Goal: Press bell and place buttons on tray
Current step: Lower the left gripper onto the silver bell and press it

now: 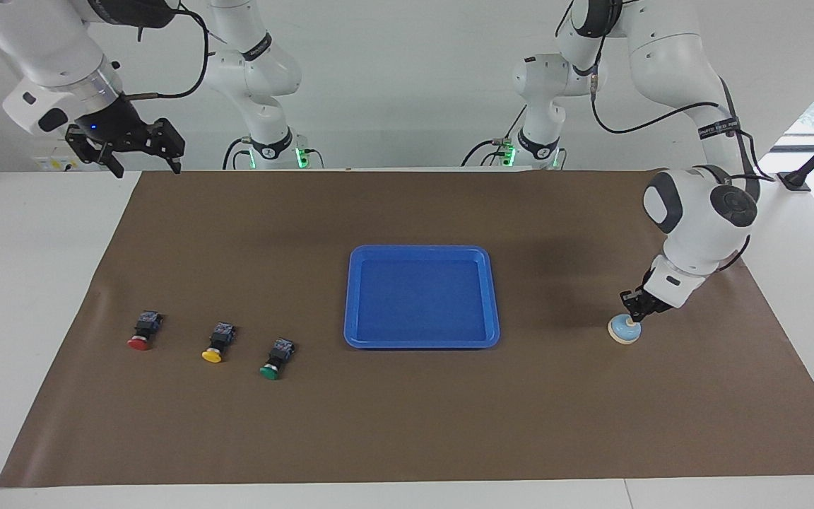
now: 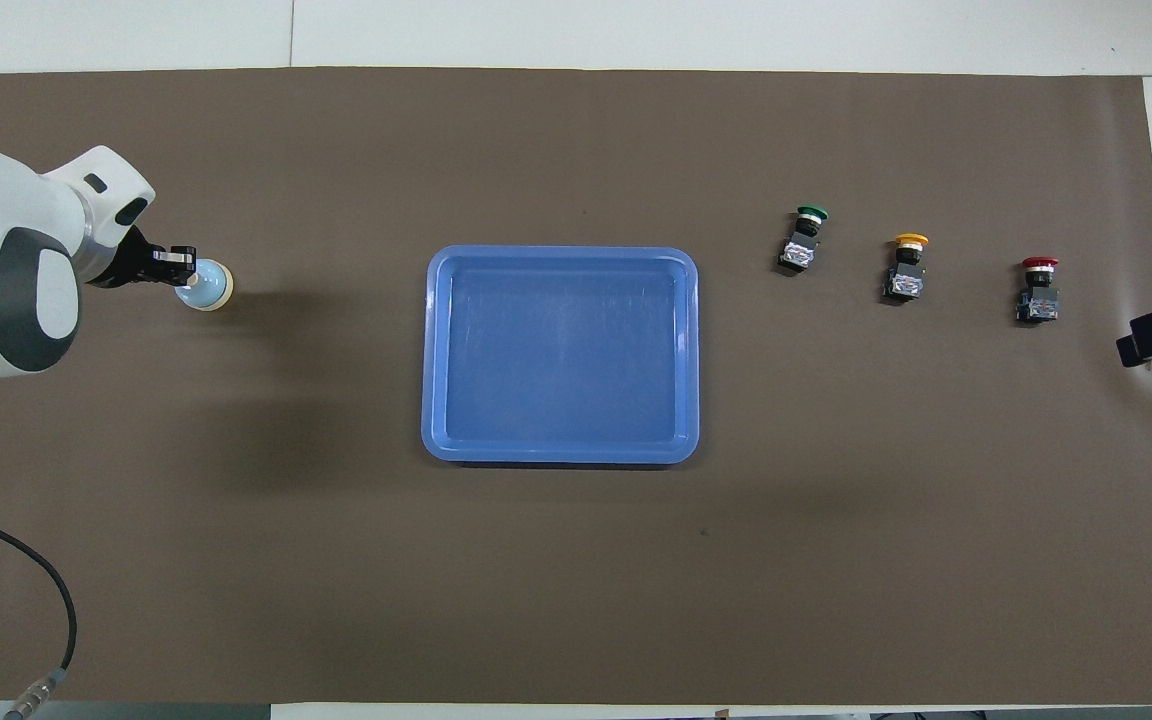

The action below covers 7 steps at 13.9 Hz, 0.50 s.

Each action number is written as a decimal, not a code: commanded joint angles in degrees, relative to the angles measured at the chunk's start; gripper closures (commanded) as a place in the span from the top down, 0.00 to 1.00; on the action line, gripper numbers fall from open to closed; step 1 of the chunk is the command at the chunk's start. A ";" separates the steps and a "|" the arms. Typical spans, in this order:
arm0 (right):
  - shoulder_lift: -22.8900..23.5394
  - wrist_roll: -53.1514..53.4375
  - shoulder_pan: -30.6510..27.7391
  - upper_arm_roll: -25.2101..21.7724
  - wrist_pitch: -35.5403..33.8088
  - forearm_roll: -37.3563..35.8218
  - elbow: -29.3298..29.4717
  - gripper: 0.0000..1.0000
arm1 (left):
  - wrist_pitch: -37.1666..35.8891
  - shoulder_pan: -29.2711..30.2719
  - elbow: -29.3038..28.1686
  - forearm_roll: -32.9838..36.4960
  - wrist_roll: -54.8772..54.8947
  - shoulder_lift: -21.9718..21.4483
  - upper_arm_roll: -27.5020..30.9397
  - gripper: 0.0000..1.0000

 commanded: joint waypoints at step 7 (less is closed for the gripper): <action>-1.07 0.91 -0.15 0.20 0.46 -0.38 -1.30 1.00 | 2.08 0.53 -3.45 0.64 0.58 -1.44 0.00 0.00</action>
